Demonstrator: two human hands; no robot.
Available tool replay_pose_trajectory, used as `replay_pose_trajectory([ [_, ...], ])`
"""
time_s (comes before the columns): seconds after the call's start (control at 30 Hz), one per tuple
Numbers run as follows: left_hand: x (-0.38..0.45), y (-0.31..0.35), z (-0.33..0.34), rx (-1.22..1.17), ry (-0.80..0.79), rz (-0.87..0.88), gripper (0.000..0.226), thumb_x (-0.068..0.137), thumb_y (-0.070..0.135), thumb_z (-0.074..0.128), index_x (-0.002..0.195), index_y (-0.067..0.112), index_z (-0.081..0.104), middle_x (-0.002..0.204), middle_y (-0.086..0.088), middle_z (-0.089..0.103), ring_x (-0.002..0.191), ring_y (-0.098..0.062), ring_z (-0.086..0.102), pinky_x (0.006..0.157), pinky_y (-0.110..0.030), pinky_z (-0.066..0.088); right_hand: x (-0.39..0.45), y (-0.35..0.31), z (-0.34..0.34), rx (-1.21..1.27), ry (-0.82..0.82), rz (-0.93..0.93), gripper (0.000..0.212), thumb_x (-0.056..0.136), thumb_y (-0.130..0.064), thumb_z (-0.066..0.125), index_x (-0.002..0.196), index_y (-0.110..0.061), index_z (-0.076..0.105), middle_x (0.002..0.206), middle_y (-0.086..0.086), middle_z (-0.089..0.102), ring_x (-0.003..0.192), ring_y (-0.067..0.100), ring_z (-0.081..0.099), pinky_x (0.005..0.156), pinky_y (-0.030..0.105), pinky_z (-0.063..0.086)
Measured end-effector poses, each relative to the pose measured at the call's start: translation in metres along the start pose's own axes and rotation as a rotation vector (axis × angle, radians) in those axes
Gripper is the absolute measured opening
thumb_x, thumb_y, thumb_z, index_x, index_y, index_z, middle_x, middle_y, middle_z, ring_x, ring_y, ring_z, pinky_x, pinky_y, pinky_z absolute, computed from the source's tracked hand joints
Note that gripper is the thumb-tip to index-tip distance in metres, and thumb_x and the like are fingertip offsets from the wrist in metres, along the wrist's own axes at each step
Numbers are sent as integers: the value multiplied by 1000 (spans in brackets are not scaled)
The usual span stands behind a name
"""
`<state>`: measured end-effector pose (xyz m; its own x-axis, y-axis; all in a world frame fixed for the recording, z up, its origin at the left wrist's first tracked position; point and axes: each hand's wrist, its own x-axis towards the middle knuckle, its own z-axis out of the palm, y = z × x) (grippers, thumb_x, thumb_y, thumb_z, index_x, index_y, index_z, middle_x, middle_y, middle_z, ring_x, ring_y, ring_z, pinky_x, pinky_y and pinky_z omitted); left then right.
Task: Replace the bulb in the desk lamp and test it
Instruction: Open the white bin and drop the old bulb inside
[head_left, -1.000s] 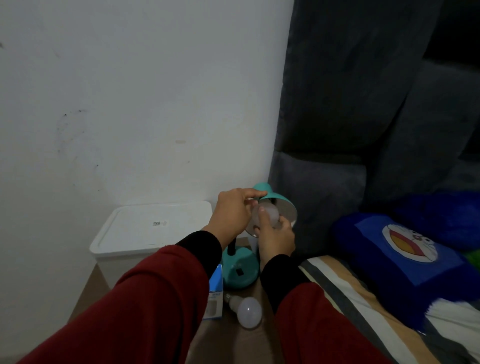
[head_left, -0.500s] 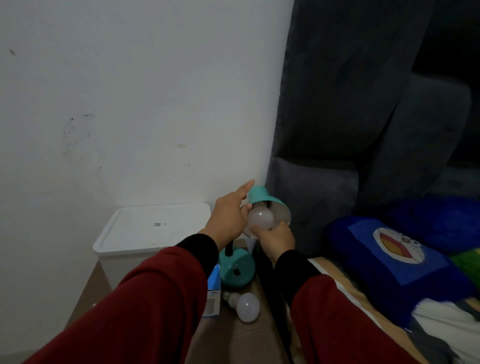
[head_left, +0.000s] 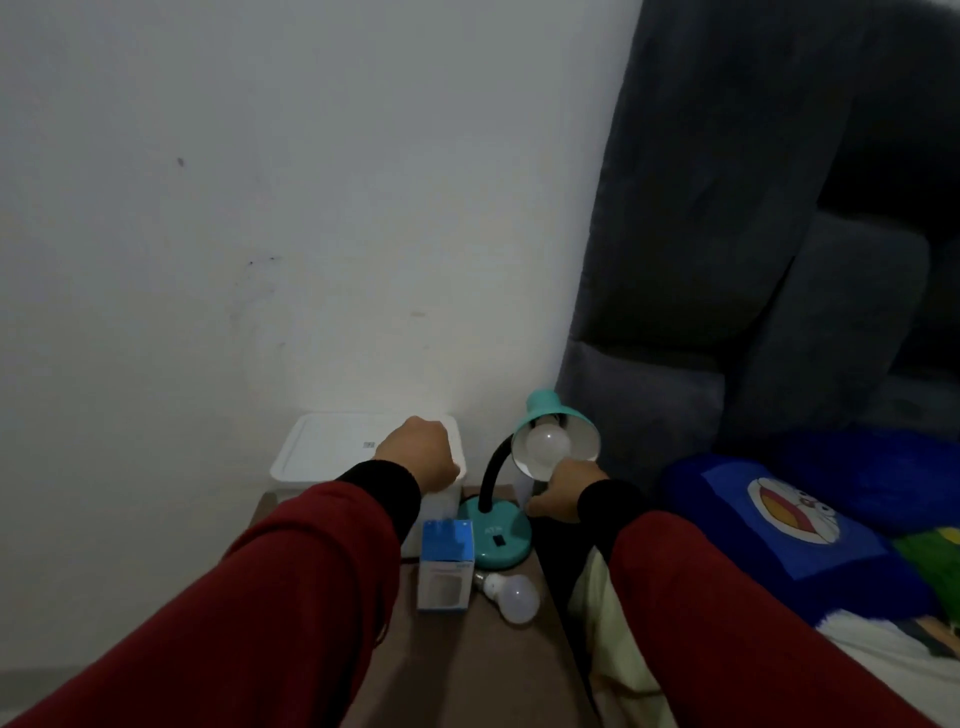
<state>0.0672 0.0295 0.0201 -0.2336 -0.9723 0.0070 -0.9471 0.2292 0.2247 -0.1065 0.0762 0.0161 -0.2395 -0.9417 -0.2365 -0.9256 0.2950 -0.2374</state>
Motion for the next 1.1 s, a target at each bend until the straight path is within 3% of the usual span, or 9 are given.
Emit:
replay_pose_trajectory([
  [0.23, -14, -65, 0, 126, -22, -122, 37, 89, 26, 53, 121, 8, 57, 129, -10, 55, 118, -26, 54, 92, -31, 48, 2, -47, 14, -183, -77, -215, 52, 84, -42, 62, 124, -9, 58, 129, 11, 60, 118, 27, 56, 95, 32, 46],
  [0.4, -18, -110, 13, 72, -21, -200, 42, 90, 25, 54, 129, 10, 51, 132, -11, 52, 118, -27, 54, 93, -33, 48, 22, -74, 43, -108, -64, -314, 75, 83, -44, 64, 145, -20, 30, 148, 13, 37, 133, 30, 41, 107, 37, 40],
  [0.5, -13, -134, 27, 27, -23, -219, 64, 88, 36, 57, 143, 16, 30, 140, -14, 40, 128, -31, 42, 102, -39, 42, 44, -83, 66, -31, -3, -333, 81, 80, -48, 65, 146, -29, 23, 149, 12, 29, 133, 31, 40, 108, 42, 39],
  [0.6, 0, -154, 44, -73, 2, -237, 81, 86, 43, 60, 149, 24, 12, 147, -16, 27, 134, -33, 31, 109, -42, 36, 62, -85, 84, 68, 77, -332, 82, 80, -46, 67, 147, -36, 20, 155, 9, 16, 139, 30, 31, 112, 39, 35],
  [0.8, 21, -172, 76, -347, 96, -230, 98, 79, 49, 67, 150, 29, 3, 156, -19, -2, 145, -33, 6, 120, -41, 14, 92, -83, 108, 212, 110, -331, 83, 80, -48, 66, 146, -41, 18, 158, 13, -3, 145, 32, 14, 116, 36, 24],
  [0.9, 26, -177, 84, -434, 173, -207, 97, 78, 48, 67, 150, 23, 7, 157, -18, -3, 145, -31, 5, 120, -40, 13, 102, -81, 115, 259, 139, -332, 76, 82, -44, 65, 146, -35, 27, 158, 14, -1, 145, 30, 16, 117, 31, 21],
  [1.1, 28, -179, 84, -574, 263, -175, 95, 72, 39, 77, 148, 16, 23, 152, -14, 11, 141, -26, 19, 117, -32, 21, 108, -81, 112, 367, 230, -354, 65, 77, -34, 73, 135, -16, 51, 146, 15, 31, 137, 27, 31, 114, 23, 21],
])
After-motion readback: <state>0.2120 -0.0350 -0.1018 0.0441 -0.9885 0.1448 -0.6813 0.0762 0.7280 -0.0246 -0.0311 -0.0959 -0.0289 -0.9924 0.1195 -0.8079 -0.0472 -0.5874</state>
